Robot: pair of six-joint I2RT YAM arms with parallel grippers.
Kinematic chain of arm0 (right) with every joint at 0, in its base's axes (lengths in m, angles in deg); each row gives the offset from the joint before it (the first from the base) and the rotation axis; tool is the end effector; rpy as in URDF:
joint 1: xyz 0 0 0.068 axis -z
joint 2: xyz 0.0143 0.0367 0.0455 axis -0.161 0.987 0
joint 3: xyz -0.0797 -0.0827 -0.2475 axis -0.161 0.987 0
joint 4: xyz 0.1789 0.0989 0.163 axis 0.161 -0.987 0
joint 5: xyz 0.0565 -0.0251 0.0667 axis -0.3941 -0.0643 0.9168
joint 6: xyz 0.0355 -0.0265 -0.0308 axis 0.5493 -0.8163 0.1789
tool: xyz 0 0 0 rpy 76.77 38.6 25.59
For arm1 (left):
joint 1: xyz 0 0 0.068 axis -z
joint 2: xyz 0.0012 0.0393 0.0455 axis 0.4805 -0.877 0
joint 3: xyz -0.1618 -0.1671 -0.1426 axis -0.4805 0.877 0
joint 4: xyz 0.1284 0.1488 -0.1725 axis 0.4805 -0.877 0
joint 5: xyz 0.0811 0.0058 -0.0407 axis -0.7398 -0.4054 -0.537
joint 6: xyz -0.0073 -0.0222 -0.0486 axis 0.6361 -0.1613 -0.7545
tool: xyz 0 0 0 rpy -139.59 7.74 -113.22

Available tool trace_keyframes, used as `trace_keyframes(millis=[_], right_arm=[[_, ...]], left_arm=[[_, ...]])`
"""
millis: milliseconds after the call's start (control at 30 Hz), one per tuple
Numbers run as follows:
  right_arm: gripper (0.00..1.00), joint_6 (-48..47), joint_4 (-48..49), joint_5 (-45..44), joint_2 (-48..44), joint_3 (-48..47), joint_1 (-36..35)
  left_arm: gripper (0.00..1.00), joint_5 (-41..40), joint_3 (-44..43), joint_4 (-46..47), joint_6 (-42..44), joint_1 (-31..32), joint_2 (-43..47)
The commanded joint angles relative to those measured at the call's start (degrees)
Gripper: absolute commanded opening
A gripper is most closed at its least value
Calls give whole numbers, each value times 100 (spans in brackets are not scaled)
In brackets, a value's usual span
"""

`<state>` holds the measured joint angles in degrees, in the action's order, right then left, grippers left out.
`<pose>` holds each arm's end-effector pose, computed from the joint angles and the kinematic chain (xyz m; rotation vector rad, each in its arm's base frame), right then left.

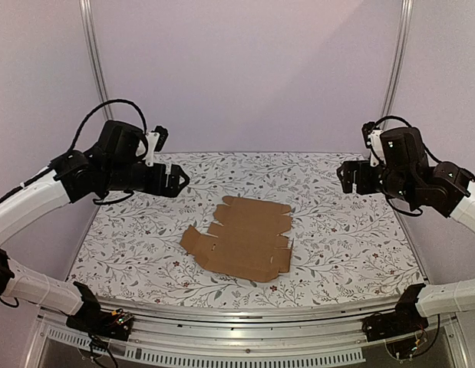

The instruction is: Fold the paper box

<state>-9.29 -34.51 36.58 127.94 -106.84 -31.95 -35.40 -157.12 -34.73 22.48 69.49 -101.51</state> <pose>0.1680 0.1258 0.3648 -0.1102 2.0654 0.1581 0.1993 -0.1647 0.3490 0.3058 2.2135 -0.4242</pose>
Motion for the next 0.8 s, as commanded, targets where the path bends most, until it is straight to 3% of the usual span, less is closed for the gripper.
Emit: trace_keyframes(millis=[0,200,333,600,767], right_arm=[[99,-22,-463,33,31,-130,-28],[99,10,-460,495,-212,232,-27],[99,147,-464,797,-337,416,-70],[99,819,-583,867,-232,717,-851],[99,1199,-562,965,-21,865,-1096]], left_arm=[[100,67,184,-150,-58,27,15],[99,175,472,-42,-373,-98,-19],[99,672,785,231,-692,-469,-79],[98,1399,1253,713,-1091,-768,-414],[91,1610,1458,1029,-1101,-1011,-919]])
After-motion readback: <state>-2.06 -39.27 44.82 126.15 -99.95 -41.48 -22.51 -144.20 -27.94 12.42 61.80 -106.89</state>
